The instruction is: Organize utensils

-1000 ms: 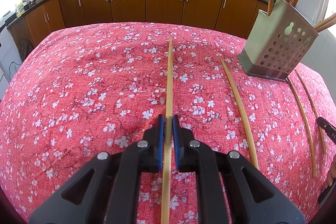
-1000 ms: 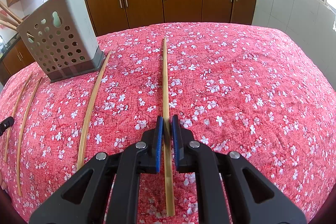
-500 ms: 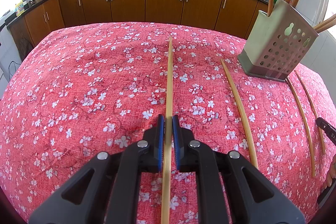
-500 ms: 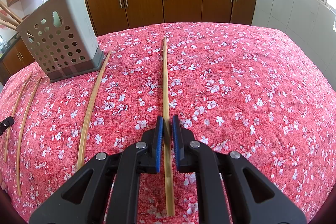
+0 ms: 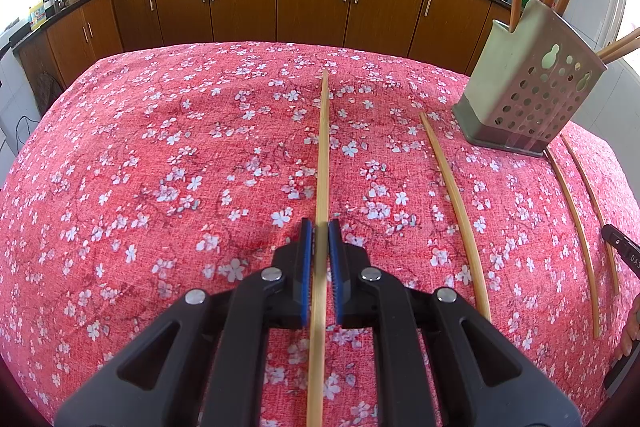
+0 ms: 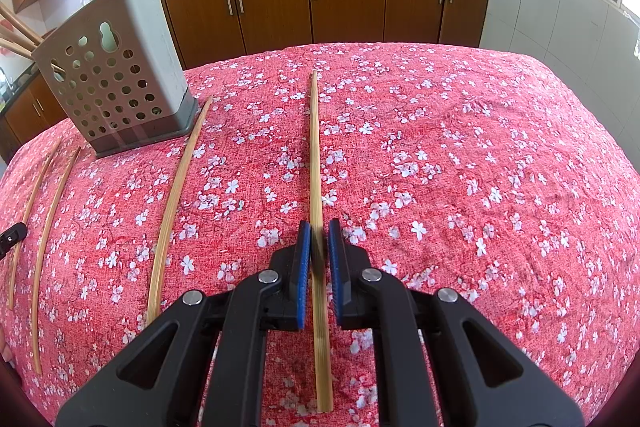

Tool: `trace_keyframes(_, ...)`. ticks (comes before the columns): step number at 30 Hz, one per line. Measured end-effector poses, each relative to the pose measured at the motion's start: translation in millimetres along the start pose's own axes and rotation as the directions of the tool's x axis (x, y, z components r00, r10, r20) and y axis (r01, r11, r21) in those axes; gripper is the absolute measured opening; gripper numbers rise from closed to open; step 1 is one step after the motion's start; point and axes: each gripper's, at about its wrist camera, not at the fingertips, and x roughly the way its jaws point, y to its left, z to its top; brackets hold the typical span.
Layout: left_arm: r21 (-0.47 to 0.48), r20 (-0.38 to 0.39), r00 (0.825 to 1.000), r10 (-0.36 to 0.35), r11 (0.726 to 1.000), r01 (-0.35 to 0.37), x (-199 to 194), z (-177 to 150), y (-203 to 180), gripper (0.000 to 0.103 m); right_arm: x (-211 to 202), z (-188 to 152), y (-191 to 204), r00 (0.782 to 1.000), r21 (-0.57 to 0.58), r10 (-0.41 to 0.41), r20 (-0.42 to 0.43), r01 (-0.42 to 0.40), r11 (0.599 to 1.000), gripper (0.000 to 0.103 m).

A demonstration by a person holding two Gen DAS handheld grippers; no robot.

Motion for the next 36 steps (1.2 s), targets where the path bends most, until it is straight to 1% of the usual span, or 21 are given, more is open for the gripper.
trace_keyframes(17,-0.001,0.0,1.0,-0.003,1.0,0.003,1,0,-3,0.012,0,0,1,1.0,0.001,0.001,0.0,-0.001,1.0,0.011)
trace_keyframes(25,-0.015,0.001,1.0,-0.017,1.0,0.017,1,0,-1,0.012,0,0,1,1.0,0.002,0.002,0.0,-0.002,1.0,0.011)
trace_keyframes(33,0.007,-0.003,1.0,-0.002,1.0,0.002,-13,-18,-3,0.012,-9,-9,-2,1.0,0.006,0.027,0.0,-0.027,1.0,0.011)
trace_keyframes(36,0.044,-0.008,1.0,0.018,0.999,-0.018,-18,-23,-9,0.011,-10,-10,-5,0.999,0.019,0.041,0.001,-0.041,0.999,0.008)
